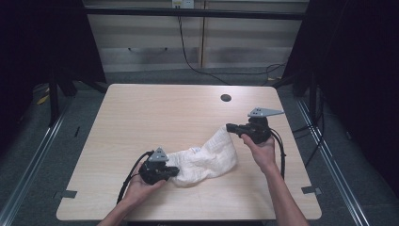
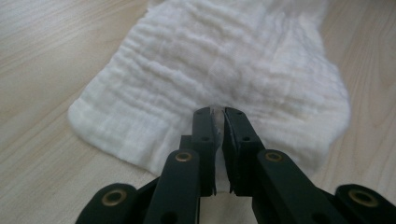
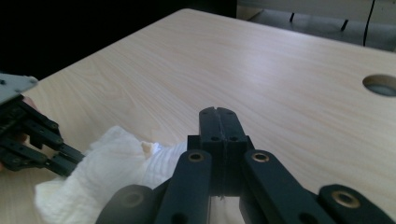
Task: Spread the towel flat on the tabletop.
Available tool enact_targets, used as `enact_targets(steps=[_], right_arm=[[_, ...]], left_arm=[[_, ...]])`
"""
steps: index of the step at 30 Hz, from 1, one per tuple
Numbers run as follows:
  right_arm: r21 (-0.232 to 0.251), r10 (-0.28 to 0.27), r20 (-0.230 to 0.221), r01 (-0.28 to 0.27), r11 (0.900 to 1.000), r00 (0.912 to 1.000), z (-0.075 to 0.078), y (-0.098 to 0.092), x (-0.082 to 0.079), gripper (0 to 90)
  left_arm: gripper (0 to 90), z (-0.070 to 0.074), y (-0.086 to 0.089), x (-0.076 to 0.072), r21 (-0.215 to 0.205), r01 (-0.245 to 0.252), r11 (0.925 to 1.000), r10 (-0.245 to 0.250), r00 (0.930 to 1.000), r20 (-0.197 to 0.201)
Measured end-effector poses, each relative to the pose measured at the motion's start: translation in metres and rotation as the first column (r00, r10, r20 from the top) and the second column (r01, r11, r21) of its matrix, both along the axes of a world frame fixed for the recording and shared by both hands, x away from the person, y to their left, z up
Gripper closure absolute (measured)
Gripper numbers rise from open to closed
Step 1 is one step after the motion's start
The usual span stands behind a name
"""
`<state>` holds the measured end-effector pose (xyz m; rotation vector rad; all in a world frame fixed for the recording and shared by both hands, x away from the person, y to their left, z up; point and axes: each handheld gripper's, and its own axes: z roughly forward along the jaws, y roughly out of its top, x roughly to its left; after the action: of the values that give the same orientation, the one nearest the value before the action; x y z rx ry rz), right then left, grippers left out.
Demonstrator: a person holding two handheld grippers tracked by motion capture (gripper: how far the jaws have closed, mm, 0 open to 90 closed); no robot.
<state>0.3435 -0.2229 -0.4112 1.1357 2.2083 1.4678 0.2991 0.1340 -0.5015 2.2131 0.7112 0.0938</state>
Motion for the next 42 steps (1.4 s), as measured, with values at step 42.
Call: enact_targets(steps=[42], right_arm=[[-0.131, 0.075, -0.153, -0.095, 0.987, 0.9854, -0.072, -0.003, -0.077, 66.4]], left_arm=[[75.3, 0.002, 0.006, -0.002, 0.036, -0.067, 0.9971, 0.066, 0.9974, 0.028]])
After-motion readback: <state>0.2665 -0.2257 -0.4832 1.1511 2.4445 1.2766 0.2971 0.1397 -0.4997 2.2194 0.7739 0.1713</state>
